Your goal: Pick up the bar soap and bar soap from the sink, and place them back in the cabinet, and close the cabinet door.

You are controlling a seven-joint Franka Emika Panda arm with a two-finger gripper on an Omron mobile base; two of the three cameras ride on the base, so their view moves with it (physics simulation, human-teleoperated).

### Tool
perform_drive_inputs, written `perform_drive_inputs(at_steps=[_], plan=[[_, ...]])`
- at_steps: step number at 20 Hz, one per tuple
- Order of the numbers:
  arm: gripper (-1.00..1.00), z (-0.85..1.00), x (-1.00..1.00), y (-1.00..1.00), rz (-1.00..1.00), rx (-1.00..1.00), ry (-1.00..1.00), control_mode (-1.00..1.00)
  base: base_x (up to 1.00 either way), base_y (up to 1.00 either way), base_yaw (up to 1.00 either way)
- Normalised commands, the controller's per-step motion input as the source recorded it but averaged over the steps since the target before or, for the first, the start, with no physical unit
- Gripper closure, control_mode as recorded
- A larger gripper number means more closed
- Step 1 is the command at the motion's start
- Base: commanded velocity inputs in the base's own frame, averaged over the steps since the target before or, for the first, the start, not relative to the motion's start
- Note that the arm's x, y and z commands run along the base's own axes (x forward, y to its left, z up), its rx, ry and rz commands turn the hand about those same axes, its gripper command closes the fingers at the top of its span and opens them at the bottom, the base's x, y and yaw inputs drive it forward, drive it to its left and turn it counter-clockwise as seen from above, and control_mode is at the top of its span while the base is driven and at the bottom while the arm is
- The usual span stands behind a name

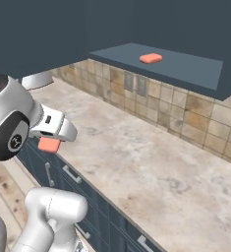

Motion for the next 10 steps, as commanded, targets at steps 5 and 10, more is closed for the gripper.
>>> perform_drive_inputs(at_steps=[5,10], plan=[[1.00,0.06,0.00,0.00,0.00,0.00,-0.04,-1.00,0.00,0.00,0.00],[1.00,0.33,0.00,0.00,0.00,0.00,-0.10,-1.00,0.00,0.00,0.00]])
